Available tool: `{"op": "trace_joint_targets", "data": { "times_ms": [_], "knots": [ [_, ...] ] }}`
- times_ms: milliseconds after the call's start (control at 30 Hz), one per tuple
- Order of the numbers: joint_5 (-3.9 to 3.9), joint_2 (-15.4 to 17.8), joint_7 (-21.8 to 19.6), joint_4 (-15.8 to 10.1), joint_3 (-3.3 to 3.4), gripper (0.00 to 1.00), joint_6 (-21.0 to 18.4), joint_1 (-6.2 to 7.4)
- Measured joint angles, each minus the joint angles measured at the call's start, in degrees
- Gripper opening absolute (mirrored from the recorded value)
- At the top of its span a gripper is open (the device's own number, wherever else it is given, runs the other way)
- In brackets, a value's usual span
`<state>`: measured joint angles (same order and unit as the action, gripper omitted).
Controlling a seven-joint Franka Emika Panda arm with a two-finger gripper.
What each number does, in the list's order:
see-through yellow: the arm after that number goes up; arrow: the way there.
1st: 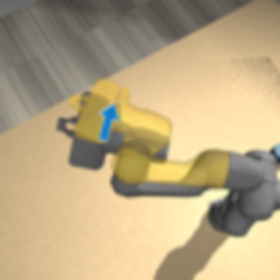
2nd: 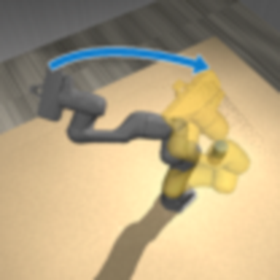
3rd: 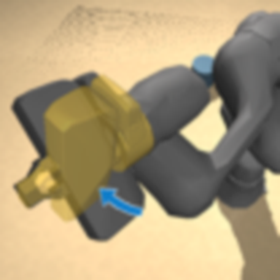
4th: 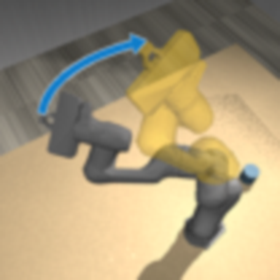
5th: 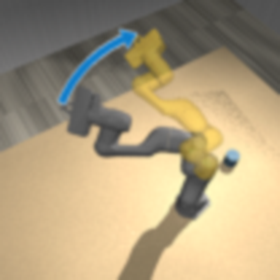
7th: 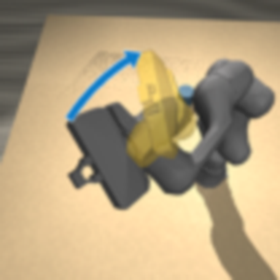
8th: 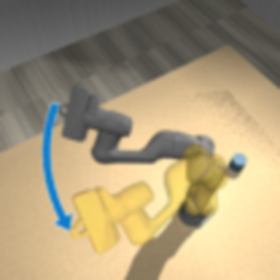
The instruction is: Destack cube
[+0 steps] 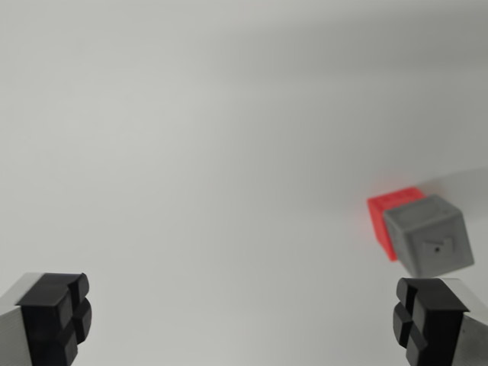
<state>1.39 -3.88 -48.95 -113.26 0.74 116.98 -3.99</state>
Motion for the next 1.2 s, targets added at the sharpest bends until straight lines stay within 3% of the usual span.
{"op": "trace_joint_targets", "data": {
  "times_ms": [667, 1200],
  "knots": [
    [0.00, 0.0, 0.4, -0.4, 0.09, 1.00, 0.2, -0.07],
    [0.00, 0.7, 3.8, -4.1, 0.89, 1.00, 3.1, -0.78]
  ]
}}
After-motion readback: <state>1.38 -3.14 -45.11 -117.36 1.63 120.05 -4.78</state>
